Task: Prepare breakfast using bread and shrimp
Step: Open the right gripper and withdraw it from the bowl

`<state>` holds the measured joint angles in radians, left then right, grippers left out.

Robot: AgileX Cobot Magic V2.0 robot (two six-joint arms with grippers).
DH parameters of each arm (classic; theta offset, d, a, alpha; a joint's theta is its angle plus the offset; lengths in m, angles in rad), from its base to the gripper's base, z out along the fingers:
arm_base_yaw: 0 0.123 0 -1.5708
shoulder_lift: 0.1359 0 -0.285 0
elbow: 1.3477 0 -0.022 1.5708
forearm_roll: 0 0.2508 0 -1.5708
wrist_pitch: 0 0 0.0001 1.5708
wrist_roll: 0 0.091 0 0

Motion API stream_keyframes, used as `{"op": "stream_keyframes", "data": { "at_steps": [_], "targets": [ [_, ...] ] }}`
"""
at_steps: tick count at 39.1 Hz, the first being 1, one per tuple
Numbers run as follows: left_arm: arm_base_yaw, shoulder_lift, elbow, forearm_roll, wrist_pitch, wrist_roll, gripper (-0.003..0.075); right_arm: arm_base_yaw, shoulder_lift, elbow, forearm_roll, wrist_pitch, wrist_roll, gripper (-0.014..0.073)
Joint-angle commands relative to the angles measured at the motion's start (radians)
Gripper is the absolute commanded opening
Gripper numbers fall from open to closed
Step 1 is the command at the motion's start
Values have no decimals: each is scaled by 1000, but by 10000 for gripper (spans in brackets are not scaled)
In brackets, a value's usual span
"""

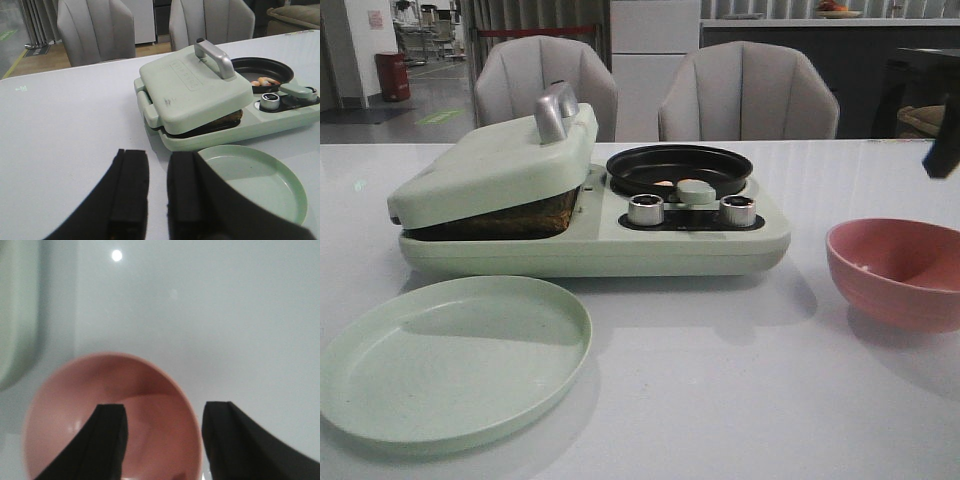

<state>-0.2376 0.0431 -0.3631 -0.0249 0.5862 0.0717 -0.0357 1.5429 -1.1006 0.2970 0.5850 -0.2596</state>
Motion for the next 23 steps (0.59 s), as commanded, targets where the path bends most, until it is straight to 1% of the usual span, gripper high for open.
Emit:
{"op": "stream_keyframes", "data": {
  "at_steps": [1, 7, 14, 19, 23],
  "targets": [
    [-1, 13, -25, -12, -83, -11, 206, 50, -131, -24, 6, -75, -50, 456],
    [-1, 13, -25, -12, -83, -11, 206, 132, -264, -22, 6, -83, -52, 456],
    [-1, 13, -25, -12, -83, -11, 206, 189, -397, 19, 7, -100, -52, 456],
    [-1, 13, -25, -12, -83, -11, 206, 221, -504, 109, 7, -191, -52, 456],
    [-1, 13, -25, -12, -83, -11, 206, 247, -591, 204, 26, -301, -51, 456]
  ]
}}
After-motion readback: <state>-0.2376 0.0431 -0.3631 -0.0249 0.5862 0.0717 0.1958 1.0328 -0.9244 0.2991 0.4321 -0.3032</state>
